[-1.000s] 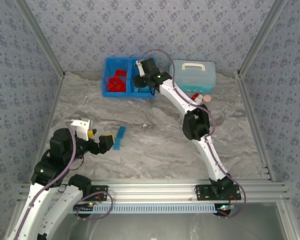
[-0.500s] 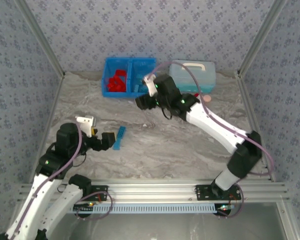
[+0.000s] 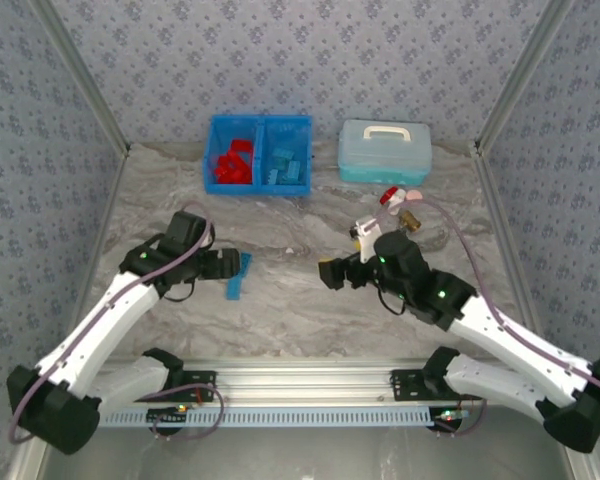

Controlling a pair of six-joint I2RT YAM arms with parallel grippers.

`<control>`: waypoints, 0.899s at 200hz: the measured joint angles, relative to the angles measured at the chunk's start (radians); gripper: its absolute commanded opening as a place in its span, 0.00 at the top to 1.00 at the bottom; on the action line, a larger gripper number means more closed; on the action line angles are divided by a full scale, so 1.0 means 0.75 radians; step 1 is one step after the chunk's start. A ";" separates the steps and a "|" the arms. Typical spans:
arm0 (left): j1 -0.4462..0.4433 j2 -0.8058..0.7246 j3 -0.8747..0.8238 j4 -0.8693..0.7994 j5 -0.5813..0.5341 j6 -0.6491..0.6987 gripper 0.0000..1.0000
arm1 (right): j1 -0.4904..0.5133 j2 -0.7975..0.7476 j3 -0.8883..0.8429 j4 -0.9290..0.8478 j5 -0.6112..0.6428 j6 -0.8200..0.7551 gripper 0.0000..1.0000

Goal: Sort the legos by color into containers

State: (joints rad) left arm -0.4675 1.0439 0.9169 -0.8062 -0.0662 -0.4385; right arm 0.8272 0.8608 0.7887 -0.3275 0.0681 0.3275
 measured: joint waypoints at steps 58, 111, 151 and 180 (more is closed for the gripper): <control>-0.008 0.354 -0.001 0.160 -0.013 -0.001 0.18 | -0.004 -0.145 -0.063 -0.068 -0.183 0.005 0.00; -0.008 0.632 0.040 0.287 -0.004 0.019 0.28 | -0.033 -0.137 -0.063 -0.163 -0.307 0.003 0.00; -0.008 0.844 0.122 0.330 -0.013 0.054 0.40 | -0.096 -0.142 -0.063 -0.199 -0.307 0.020 0.00; -0.016 0.888 0.136 0.347 -0.015 0.065 0.60 | -0.134 -0.144 -0.064 -0.208 -0.308 0.040 0.00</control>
State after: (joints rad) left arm -0.4797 1.7100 1.0187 -0.5457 -0.0772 -0.3897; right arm 0.7269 0.7525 0.7406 -0.4835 -0.1631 0.3573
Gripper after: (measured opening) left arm 0.476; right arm 0.997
